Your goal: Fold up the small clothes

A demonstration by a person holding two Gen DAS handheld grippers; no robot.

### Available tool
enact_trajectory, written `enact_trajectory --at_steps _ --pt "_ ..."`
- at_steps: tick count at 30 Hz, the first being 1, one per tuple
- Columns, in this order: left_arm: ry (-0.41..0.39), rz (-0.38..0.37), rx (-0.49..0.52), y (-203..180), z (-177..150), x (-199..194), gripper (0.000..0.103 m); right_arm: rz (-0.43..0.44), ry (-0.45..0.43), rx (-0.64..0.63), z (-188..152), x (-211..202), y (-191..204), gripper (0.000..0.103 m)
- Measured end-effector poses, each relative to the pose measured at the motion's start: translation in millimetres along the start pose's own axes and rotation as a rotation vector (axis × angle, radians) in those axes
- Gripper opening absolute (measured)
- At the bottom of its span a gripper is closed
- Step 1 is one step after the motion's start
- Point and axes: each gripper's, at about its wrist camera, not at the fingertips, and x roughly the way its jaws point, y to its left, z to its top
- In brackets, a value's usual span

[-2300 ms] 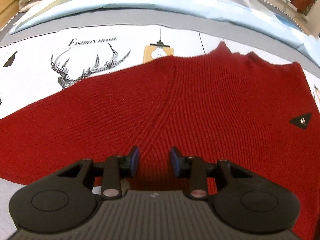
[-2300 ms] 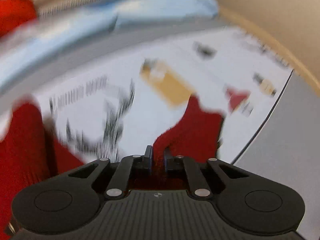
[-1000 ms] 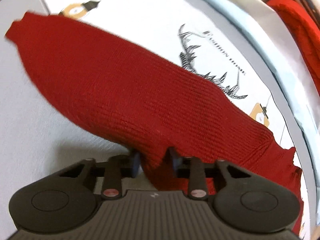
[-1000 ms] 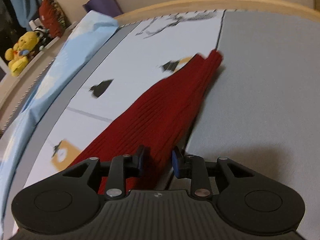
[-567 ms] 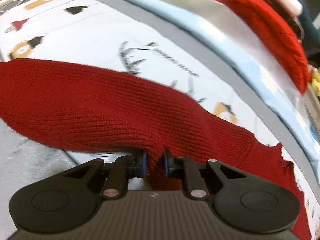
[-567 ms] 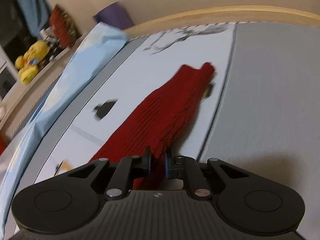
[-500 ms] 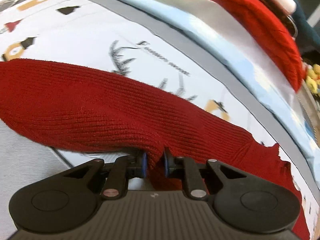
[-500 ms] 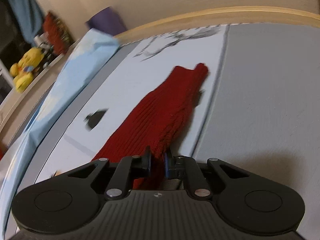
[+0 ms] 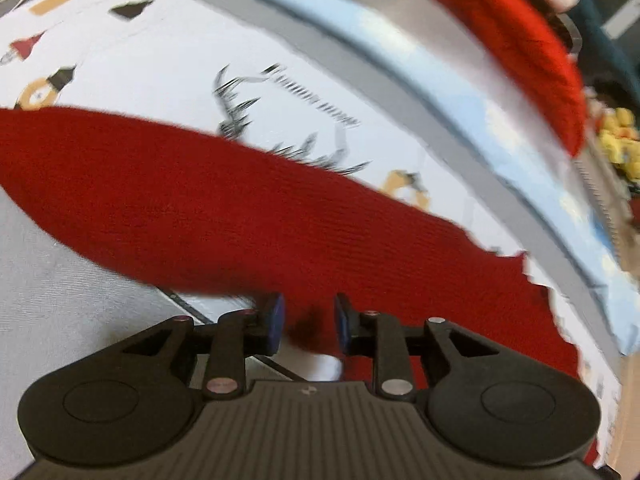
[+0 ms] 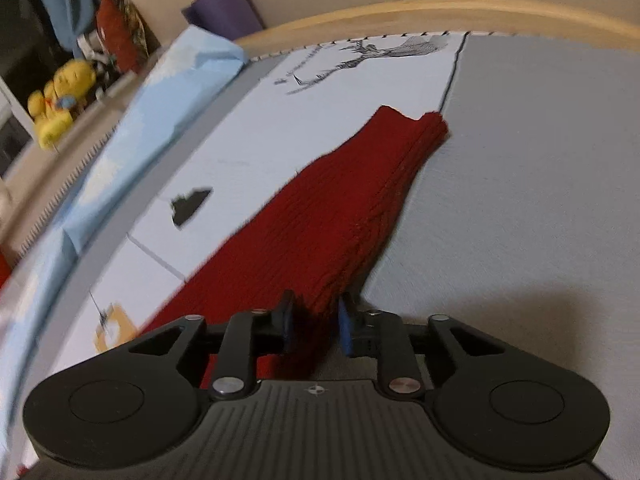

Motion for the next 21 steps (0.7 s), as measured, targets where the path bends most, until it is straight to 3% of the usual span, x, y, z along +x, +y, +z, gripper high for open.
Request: enact_trajectory --at_steps 5,10,14,19,21 --pt "-0.032 -0.08 0.126 -21.9 -18.1 -56.5 0.028 0.152 0.131 -0.141 -24.3 -67.9 7.1 0.03" --pt "-0.06 -0.12 0.225 -29.0 -50.2 -131.9 0.031 0.275 0.285 -0.361 -65.5 -139.2 -3.7 0.039" --pt "-0.019 -0.104 0.294 -6.6 -103.4 -162.6 0.032 0.227 0.448 -0.476 -104.2 -159.5 -26.4 0.045" --pt "0.119 -0.034 0.247 43.8 -168.3 -138.8 0.032 0.154 0.527 -0.473 -138.0 -162.6 -61.4 0.045" --pt "0.191 0.016 0.256 61.9 -190.3 -120.4 0.032 0.155 0.517 -0.457 -139.7 -167.1 -68.0 0.045"
